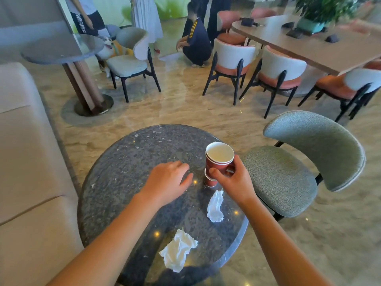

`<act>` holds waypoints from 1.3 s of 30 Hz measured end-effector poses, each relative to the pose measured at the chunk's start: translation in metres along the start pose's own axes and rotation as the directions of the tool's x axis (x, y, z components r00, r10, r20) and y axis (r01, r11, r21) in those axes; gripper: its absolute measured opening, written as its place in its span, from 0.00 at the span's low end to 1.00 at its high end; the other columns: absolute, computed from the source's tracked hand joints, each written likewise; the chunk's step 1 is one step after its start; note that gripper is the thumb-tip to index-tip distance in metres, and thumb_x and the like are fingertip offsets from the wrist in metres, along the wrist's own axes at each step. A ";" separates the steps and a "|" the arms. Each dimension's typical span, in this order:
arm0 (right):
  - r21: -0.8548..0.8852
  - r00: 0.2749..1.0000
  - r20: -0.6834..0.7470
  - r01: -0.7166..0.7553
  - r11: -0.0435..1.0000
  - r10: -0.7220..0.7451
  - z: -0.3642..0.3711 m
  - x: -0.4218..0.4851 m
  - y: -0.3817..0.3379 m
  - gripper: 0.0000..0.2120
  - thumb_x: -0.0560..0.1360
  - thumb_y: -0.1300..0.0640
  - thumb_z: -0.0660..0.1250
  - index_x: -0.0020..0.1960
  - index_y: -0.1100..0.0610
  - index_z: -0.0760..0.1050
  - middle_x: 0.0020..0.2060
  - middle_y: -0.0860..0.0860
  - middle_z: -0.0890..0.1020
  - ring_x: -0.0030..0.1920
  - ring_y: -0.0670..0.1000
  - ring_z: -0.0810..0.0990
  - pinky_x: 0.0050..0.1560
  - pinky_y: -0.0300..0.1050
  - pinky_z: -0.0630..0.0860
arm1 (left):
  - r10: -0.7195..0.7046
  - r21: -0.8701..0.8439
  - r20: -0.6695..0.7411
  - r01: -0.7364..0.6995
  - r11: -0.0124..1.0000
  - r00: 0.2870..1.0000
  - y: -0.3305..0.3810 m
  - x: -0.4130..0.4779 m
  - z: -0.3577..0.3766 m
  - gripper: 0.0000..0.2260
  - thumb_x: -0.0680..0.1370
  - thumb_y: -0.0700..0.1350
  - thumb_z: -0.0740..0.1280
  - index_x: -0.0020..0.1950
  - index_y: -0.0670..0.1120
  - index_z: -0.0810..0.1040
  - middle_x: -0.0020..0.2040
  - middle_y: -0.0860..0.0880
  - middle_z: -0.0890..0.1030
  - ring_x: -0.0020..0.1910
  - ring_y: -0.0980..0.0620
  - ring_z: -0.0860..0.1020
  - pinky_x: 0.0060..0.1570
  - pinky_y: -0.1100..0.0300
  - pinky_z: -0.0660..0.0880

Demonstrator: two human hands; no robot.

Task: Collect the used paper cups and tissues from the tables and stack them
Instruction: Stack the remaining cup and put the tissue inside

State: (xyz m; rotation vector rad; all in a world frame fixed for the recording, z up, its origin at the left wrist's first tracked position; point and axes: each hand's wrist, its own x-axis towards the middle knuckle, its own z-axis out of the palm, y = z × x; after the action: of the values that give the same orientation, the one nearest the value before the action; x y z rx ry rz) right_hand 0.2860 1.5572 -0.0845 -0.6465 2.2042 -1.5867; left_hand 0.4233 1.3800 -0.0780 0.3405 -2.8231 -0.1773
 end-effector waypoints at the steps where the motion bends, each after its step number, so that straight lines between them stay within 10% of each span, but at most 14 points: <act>1: 0.011 1.000 0.004 -0.003 1.000 0.003 -0.003 0.006 0.002 0.22 0.71 0.58 0.80 0.61 0.48 0.76 0.53 0.45 0.85 0.54 0.43 0.84 0.46 0.30 0.78 | -0.007 0.002 0.007 0.007 1.000 1.000 0.002 0.003 0.002 0.18 0.80 0.58 0.53 0.49 0.49 0.78 0.39 0.53 0.77 0.36 0.51 0.77 0.32 0.57 0.71; 10: 0.010 0.979 0.203 0.018 1.000 -0.020 -0.034 0.076 0.036 0.29 0.64 0.42 0.79 0.62 0.44 0.75 0.55 0.43 0.85 0.56 0.45 0.84 0.61 0.50 0.81 | -0.224 0.068 0.033 0.221 0.973 0.974 0.031 0.039 0.029 0.20 0.80 0.59 0.53 0.57 0.49 0.79 0.50 0.53 0.81 0.47 0.52 0.79 0.42 0.54 0.78; 23: 0.033 0.809 0.576 0.123 0.992 -0.120 -0.092 0.138 0.050 0.31 0.71 0.54 0.81 0.70 0.51 0.73 0.58 0.44 0.81 0.56 0.44 0.81 0.51 0.30 0.74 | -0.578 0.149 0.002 0.571 0.807 0.816 0.141 0.070 0.039 0.17 0.81 0.57 0.57 0.60 0.49 0.77 0.55 0.52 0.80 0.51 0.51 0.78 0.49 0.54 0.75; 29: 0.033 0.754 0.637 0.178 0.983 -0.158 -0.084 0.133 0.038 0.29 0.70 0.49 0.81 0.67 0.47 0.73 0.57 0.43 0.82 0.54 0.42 0.82 0.59 0.43 0.79 | -0.683 0.093 -0.029 0.683 0.725 0.729 0.159 0.049 0.019 0.19 0.82 0.56 0.58 0.70 0.51 0.72 0.64 0.52 0.78 0.59 0.52 0.77 0.57 0.54 0.75; 39: -0.009 0.708 0.690 0.218 0.976 -0.152 -0.085 0.130 0.059 0.29 0.72 0.54 0.80 0.69 0.52 0.72 0.58 0.46 0.82 0.54 0.46 0.82 0.48 0.32 0.75 | -0.743 0.047 -0.026 0.744 0.667 0.668 0.189 0.016 0.042 0.24 0.80 0.59 0.51 0.63 0.48 0.77 0.55 0.52 0.81 0.49 0.51 0.80 0.47 0.54 0.77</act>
State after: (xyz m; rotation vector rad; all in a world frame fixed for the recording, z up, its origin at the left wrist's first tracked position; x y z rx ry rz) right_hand 0.1234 1.5687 -0.1155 -1.2827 1.6742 -1.0592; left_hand 0.3558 1.5614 -0.0839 1.5049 -2.4971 -0.2624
